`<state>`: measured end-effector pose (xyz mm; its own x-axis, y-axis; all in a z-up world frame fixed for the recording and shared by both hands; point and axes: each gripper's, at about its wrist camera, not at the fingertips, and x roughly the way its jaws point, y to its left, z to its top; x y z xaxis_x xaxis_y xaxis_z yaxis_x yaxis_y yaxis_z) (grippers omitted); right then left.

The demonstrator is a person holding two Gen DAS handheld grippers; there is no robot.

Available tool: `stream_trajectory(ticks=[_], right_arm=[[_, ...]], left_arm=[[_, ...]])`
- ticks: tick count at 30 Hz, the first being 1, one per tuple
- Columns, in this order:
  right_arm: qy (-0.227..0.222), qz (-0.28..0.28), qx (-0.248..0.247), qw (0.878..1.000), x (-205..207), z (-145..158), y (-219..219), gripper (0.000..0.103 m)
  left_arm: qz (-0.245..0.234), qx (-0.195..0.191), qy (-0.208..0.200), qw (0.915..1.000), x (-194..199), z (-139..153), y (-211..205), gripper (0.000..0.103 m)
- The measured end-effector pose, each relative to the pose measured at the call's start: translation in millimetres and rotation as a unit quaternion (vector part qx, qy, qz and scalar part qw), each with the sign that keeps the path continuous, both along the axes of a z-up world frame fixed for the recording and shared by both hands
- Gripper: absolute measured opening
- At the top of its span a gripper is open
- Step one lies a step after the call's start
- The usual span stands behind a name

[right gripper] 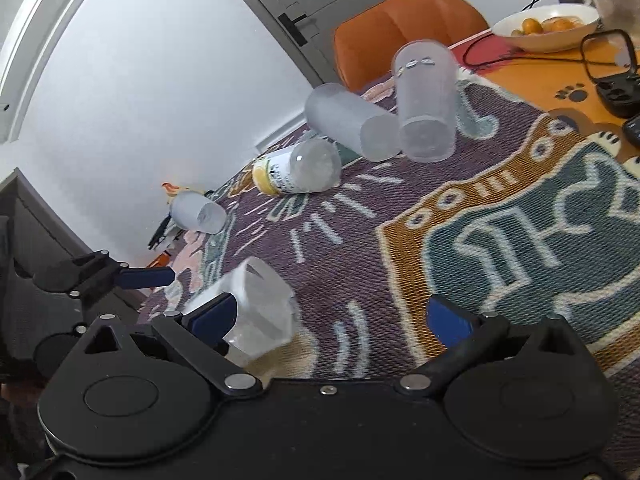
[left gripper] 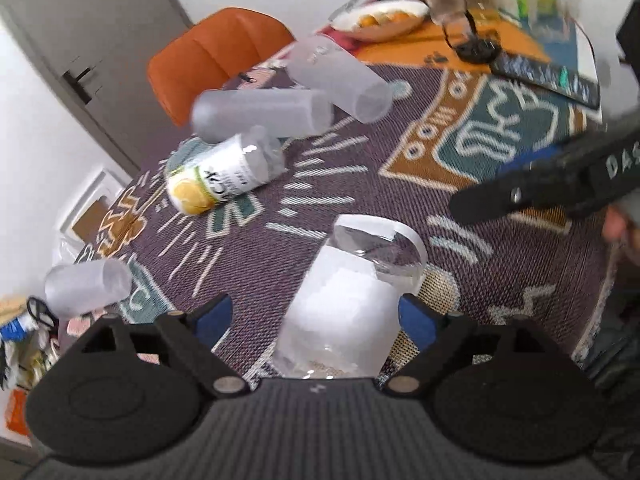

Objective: Flip cup upright
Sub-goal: 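Lift the clear cup with the left gripper toward the right tool, then grasp the clear cup with the right gripper while the left gripper releases it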

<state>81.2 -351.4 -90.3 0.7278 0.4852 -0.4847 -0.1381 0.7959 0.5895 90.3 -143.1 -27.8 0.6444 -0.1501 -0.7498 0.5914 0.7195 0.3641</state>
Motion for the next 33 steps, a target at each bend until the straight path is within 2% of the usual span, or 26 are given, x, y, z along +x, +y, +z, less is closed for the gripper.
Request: stream_trajectory(ticks=[5,12,18,21,27,33], right_arm=[[0.014,0.006,0.019,1.0,3.0,1.5,9.2,0.103],[0.066,-0.011,0.077,0.995,5.8,-6.0,17.4,0.103],[0.119,-0.018,0.138,0.983,10.2,-19.4,31.0,0.103],[0.121,-0.017,0.147,0.982,13.8,-20.1,42.0,0.103],[0.136,-0.036,0.179,0.974,22.5,-24.2,54.5,0.103],[0.146,-0.056,0.205,0.966,33.5,-27.4,60.7,0.103]], left_arm=[[0.048,-0.044,-0.02,0.9977,1.1,17.0,22.3,0.089],[0.113,-0.111,-0.043,0.9864,-1.6,28.1,57.9,0.089],[0.169,-0.167,-0.055,0.9699,-7.8,27.8,89.7,0.089],[0.196,-0.193,-0.056,0.9599,-9.4,24.5,102.9,0.09],[0.251,-0.252,-0.055,0.9327,-13.0,18.6,129.6,0.09],[0.272,-0.262,-0.045,0.9248,-12.9,9.6,145.8,0.091]])
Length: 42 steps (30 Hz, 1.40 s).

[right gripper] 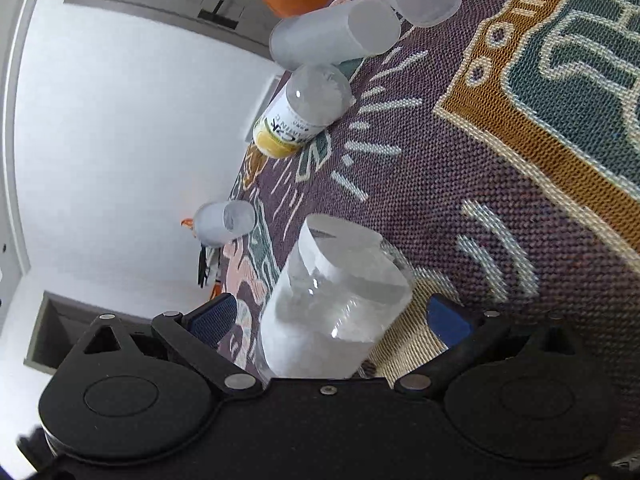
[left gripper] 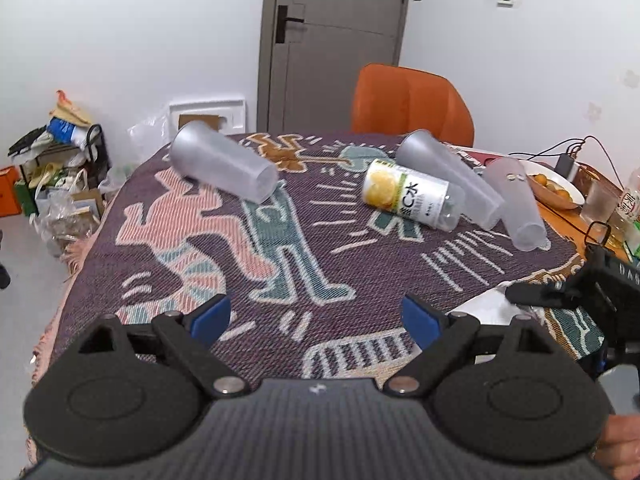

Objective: Flip cup upright
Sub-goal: 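Grasp the clear cup with the right gripper while the left gripper releases it, then rotate the held clear cup upright with the right gripper, rim up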

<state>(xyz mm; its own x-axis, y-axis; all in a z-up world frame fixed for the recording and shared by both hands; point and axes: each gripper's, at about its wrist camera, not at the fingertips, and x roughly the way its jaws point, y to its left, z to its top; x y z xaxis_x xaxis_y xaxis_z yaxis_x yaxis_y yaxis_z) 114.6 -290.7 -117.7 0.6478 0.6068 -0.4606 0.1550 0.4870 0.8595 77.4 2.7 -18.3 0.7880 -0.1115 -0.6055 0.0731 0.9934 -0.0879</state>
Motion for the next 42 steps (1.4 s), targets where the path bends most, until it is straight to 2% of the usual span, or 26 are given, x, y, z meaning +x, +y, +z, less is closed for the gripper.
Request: stream_trajectory(ticks=[9,11,13,15,23,29,34,40,42], right_arm=[[-0.002,-0.027,-0.013,1.0,16.3,0.7,9.8,0.101],[-0.001,-0.033,-0.021,0.999,14.8,2.0,9.1,0.092],[0.0,-0.038,-0.031,0.999,15.0,0.6,8.7,0.075],[0.001,-0.041,-0.03,0.999,15.6,-2.9,6.0,0.069],[-0.021,-0.037,-0.017,0.999,8.7,-6.0,-2.9,0.066],[-0.09,-0.033,-0.06,0.994,-0.4,14.7,-5.1,0.066],[-0.168,-0.027,-0.142,0.975,-10.4,41.0,3.3,0.066],[-0.26,-0.007,-0.258,0.93,-22.6,69.8,24.7,0.066],[-0.285,0.002,-0.296,0.912,-26.3,75.4,33.9,0.066]], left_arm=[[0.019,-0.014,0.005,0.9997,-1.3,-6.2,18.7,0.091],[0.022,-0.016,0.007,0.9996,-1.1,-7.2,20.8,0.091],[0.023,-0.017,0.011,0.9995,-0.6,-8.1,21.2,0.091],[0.024,-0.016,0.012,0.9995,-0.7,-8.8,21.1,0.091],[0.023,-0.014,0.006,0.9996,-6.9,-5.5,16.1,0.091],[0.028,-0.012,-0.003,0.9995,-15.1,1.7,15.5,0.091],[0.032,-0.012,-0.017,0.9993,-26.0,9.2,15.7,0.091],[0.041,-0.016,-0.029,0.9986,-39.0,13.5,20.6,0.091],[0.046,-0.017,-0.032,0.9983,-43.3,13.7,22.9,0.091]])
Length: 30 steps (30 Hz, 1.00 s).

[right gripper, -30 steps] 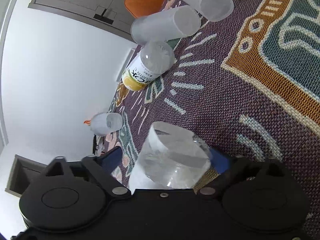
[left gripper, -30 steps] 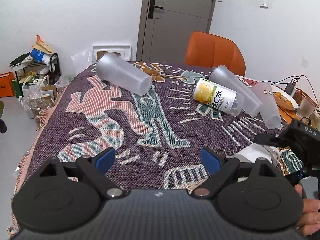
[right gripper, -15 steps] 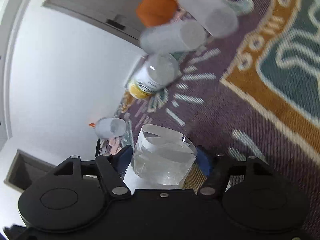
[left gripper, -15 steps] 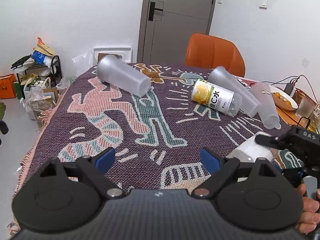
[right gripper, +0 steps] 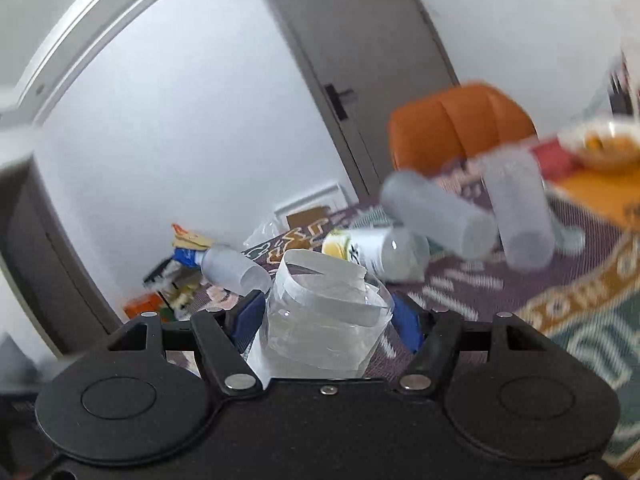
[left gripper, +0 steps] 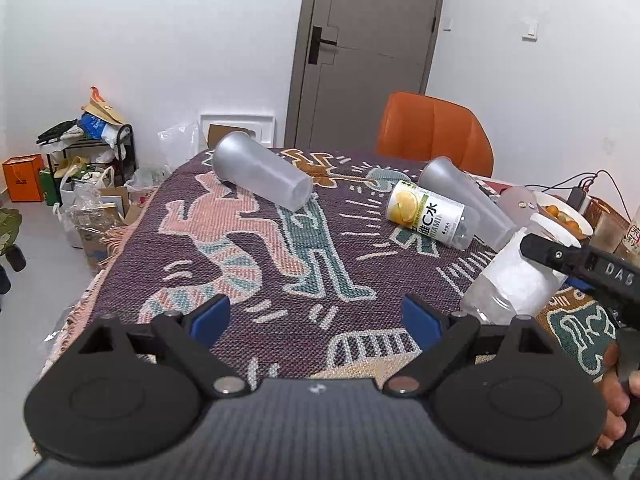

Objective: Flip cup upright
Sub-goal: 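Rotate the held clear cup upright with the right gripper, rim up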

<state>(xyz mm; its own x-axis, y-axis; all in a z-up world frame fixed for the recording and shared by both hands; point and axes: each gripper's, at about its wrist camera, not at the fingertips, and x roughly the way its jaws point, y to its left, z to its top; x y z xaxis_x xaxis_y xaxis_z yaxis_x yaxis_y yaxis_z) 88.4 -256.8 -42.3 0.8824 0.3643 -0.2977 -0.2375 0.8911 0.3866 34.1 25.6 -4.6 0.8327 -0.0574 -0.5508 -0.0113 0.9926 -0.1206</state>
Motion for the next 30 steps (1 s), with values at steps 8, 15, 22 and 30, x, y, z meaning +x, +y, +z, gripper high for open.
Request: stream_trajectory(ticks=[8,15,22,30], right_arm=[[-0.061,0.031,-0.121,0.99,-12.4,3.6,35.8,0.066],[-0.09,0.046,-0.184,0.978,-23.2,2.7,62.0,0.066],[-0.072,0.079,-0.204,0.973,-27.7,-3.5,76.3,0.068],[-0.057,0.103,-0.218,0.969,-36.7,-5.6,85.3,0.082]], left_arm=[[0.02,-0.011,-0.001,0.9997,-13.3,-6.0,13.2,0.091],[0.034,-0.018,0.004,0.9992,-21.7,-13.6,24.8,0.091],[0.046,-0.027,0.013,0.9985,-27.9,-21.8,33.7,0.091],[0.042,-0.024,0.009,0.9988,-36.9,-20.8,30.8,0.091]])
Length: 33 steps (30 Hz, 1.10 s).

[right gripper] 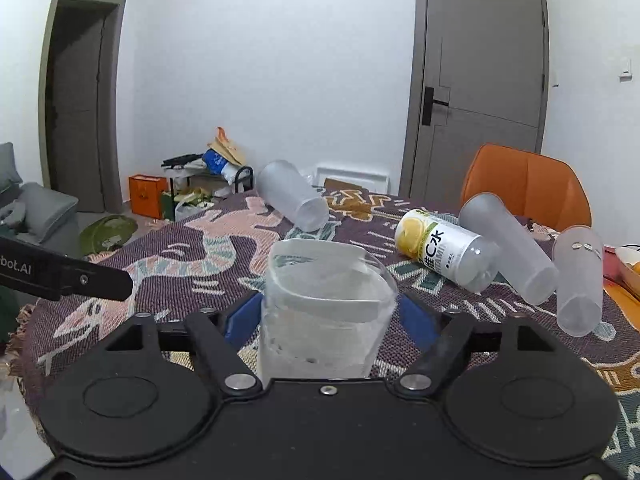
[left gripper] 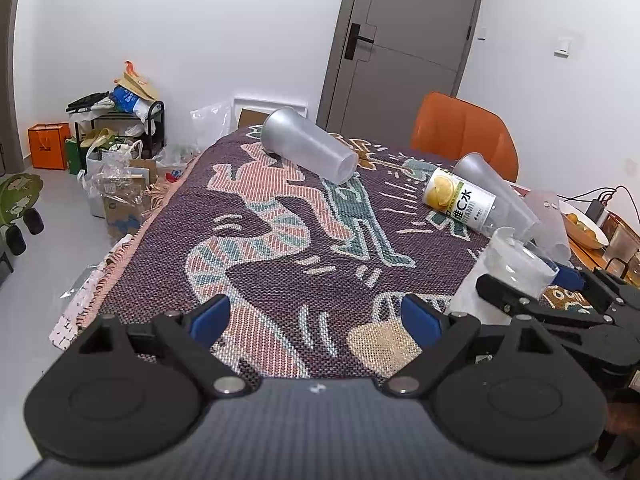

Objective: Flip cup upright
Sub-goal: 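Rotate the held clear cup upright with the right gripper, rim up, then lower the upright cup onto the tablecloth and open the right gripper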

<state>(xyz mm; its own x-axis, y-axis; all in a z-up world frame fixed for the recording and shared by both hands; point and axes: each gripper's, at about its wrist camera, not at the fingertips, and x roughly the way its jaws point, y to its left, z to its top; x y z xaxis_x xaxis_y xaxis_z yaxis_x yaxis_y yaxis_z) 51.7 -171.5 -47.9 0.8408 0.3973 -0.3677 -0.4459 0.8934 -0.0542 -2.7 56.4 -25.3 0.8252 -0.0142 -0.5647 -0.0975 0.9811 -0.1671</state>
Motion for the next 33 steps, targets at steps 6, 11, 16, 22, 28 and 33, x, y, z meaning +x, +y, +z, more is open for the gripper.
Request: stream_trajectory(ticks=[6,11,16,22,28,33], right_arm=[[0.009,0.014,0.018,1.0,-12.1,10.2,-10.4,0.095],[0.029,0.021,0.049,0.998,-23.3,21.2,-30.3,0.095],[0.038,0.018,0.065,0.997,-38.2,28.6,-51.4,0.103],[0.053,0.007,0.081,0.995,-52.4,36.9,-76.8,0.103],[0.064,0.001,0.092,0.994,-66.7,42.9,-96.2,0.103],[0.072,0.004,0.096,0.993,-83.0,44.0,-105.4,0.103]], left_arm=[[-0.005,0.007,-0.01,0.9999,-7.4,7.5,-6.5,0.091],[-0.016,0.011,-0.017,0.9997,-13.8,12.8,-16.2,0.092],[-0.03,0.018,-0.026,0.999,-25.0,16.9,-30.7,0.097],[-0.044,0.024,-0.031,0.9982,-37.1,19.1,-48.9,0.098],[-0.042,0.025,-0.039,0.9981,-54.8,21.7,-58.1,0.099],[-0.042,0.03,-0.042,0.9978,-72.7,23.0,-63.4,0.1]])
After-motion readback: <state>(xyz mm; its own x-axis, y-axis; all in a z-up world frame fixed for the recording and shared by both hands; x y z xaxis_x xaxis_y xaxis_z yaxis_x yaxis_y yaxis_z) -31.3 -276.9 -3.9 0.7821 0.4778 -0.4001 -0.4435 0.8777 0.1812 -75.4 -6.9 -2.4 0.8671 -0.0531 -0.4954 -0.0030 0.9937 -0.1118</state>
